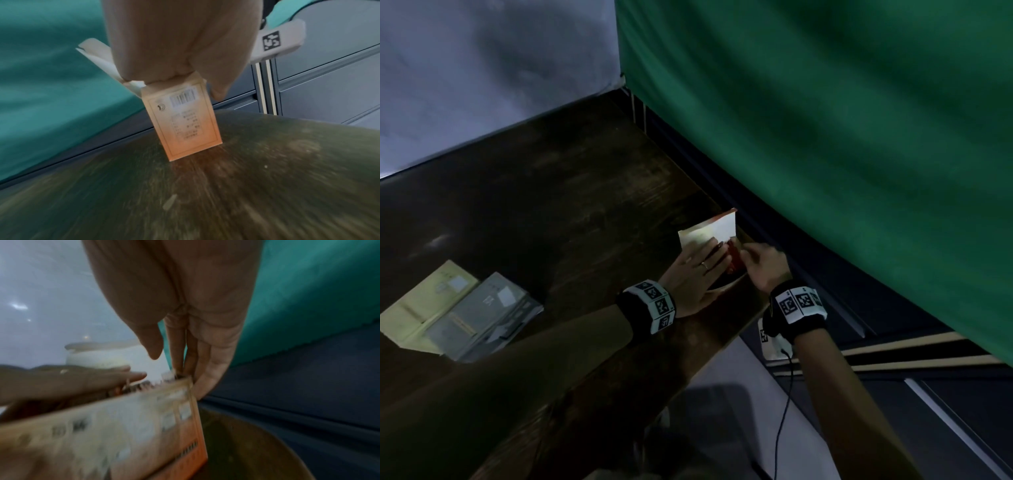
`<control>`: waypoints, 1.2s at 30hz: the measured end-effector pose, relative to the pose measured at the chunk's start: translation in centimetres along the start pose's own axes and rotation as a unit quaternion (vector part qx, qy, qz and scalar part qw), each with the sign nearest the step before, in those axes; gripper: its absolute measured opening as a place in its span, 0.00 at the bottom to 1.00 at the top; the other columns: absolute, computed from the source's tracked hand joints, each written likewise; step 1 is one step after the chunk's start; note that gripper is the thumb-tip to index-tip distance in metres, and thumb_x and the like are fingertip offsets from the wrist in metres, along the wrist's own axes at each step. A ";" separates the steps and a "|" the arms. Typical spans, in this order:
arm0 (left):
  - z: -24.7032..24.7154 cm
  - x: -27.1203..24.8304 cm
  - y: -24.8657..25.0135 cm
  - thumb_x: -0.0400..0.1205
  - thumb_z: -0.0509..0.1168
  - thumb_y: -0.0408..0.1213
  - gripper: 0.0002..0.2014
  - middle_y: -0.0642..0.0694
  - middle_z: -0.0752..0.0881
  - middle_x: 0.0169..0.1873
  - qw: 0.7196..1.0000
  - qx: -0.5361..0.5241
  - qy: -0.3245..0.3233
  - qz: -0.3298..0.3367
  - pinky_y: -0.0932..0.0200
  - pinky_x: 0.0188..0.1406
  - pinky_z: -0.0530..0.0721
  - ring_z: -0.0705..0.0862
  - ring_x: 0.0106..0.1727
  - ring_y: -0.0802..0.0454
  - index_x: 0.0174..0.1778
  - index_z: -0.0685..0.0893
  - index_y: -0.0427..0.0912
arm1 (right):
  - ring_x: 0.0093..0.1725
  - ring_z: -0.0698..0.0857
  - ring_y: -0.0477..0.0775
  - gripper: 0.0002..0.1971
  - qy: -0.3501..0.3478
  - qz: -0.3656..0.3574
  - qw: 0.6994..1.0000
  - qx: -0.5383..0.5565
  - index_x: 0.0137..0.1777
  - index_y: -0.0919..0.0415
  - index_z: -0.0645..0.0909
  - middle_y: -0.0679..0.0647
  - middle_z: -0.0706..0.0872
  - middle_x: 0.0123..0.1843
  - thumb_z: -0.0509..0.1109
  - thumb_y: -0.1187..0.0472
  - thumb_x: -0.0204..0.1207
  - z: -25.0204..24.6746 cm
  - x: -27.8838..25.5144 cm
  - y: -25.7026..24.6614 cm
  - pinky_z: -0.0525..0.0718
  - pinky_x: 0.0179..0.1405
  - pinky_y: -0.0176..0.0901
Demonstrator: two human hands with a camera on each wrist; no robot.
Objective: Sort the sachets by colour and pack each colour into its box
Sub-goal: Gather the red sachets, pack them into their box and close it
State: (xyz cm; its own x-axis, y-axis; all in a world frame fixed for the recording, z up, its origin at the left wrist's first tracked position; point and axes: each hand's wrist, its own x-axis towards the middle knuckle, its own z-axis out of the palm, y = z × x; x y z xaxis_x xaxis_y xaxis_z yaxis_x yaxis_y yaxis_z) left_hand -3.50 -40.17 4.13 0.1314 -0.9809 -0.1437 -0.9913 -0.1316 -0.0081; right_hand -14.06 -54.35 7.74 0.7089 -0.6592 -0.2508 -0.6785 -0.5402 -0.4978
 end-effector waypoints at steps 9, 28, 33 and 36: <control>-1.4 0.2 0.2 0.85 0.49 0.57 0.31 0.43 0.51 0.84 0.998 0.055 -0.031 0.020 0.34 0.78 0.38 0.44 0.84 0.40 0.83 0.52 0.50 | 0.53 0.86 0.66 0.16 0.017 0.033 0.999 0.038 0.55 0.65 0.85 0.66 0.88 0.52 0.60 0.56 0.83 1.9 -1.1 0.5 0.82 0.55 0.47; -5.3 -4.7 -2.8 0.72 0.73 0.50 0.43 0.45 0.54 0.82 0.947 -0.238 0.190 -0.099 0.40 0.76 0.60 0.57 0.81 0.45 0.81 0.59 0.47 | 0.73 0.74 0.52 0.23 -0.008 -0.016 0.937 0.348 0.74 0.31 0.66 0.47 0.73 0.76 0.63 0.45 0.80 0.5 0.9 0.3 0.74 0.72 0.60; -1.7 -5.1 -4.3 0.67 0.78 0.51 0.53 0.50 0.59 0.80 0.897 -0.421 0.043 -0.131 0.42 0.77 0.67 0.62 0.79 0.51 0.82 0.50 0.55 | 0.70 0.76 0.51 0.16 -0.060 -0.079 0.958 0.271 0.66 0.30 0.75 0.47 0.78 0.72 0.65 0.45 0.79 0.7 0.7 0.7 0.75 0.72 0.57; 0.8 -5.4 -4.2 0.77 0.70 0.45 0.36 0.51 0.61 0.80 0.935 -0.348 0.032 -0.056 0.44 0.73 0.75 0.67 0.77 0.50 0.79 0.61 0.54 | 0.70 0.78 0.46 0.15 -0.065 -0.129 0.966 0.216 0.63 0.34 0.79 0.43 0.79 0.71 0.69 0.52 0.78 2.0 -0.1 2.5 0.77 0.72 0.54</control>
State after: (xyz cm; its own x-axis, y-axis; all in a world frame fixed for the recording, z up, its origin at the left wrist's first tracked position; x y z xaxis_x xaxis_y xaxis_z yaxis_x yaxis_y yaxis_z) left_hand -0.01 -34.20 4.19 0.2567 -0.9589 -0.1204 -0.7270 -0.2737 0.6297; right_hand -15.41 -54.61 4.91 0.8809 -0.4453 -0.1603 -0.3521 -0.3903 -0.8507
